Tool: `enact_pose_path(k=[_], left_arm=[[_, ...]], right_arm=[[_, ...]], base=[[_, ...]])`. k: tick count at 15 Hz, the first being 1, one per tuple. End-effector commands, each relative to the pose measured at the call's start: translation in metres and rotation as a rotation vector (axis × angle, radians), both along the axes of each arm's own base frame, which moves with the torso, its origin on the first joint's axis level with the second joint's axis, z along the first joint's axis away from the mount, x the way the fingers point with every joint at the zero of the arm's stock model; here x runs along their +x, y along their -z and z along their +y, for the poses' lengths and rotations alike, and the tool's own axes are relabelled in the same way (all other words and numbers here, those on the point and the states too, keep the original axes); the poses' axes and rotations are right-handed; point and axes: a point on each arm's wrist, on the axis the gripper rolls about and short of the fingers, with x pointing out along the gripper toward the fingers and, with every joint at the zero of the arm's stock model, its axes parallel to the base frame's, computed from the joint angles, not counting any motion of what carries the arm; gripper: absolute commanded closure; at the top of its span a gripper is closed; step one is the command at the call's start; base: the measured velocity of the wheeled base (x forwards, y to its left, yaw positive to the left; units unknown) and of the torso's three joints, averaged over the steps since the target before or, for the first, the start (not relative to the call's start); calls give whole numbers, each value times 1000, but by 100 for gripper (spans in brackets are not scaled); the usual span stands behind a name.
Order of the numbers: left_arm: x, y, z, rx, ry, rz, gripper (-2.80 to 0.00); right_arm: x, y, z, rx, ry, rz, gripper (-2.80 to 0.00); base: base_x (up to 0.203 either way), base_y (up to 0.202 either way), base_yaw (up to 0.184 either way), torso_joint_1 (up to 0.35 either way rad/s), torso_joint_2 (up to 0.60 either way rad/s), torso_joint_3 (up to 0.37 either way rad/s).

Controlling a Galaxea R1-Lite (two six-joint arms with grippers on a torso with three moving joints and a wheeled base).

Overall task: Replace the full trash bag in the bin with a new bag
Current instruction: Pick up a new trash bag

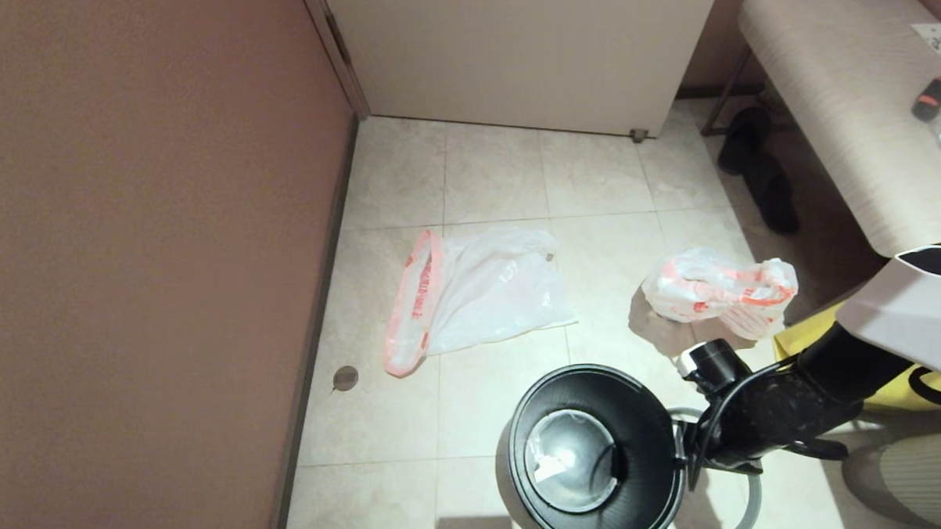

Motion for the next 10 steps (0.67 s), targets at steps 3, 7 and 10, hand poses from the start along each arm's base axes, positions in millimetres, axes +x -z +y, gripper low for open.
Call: enact_pose_path(k=[3, 7, 10], left_arm=[[0, 0, 0, -1, -1, 0, 0], [0, 0, 0, -1, -1, 0, 0], [0, 0, 0, -1, -1, 0, 0]], right_arm=[[10, -2, 34, 16, -54, -41, 0], [24, -35, 56, 54, -92, -120, 0], [14, -59, 66, 66, -126, -148, 0]], base=[[0, 0, 0, 0, 0, 0], [0, 0, 0, 0, 0, 0], [0, 0, 0, 0, 0, 0]])
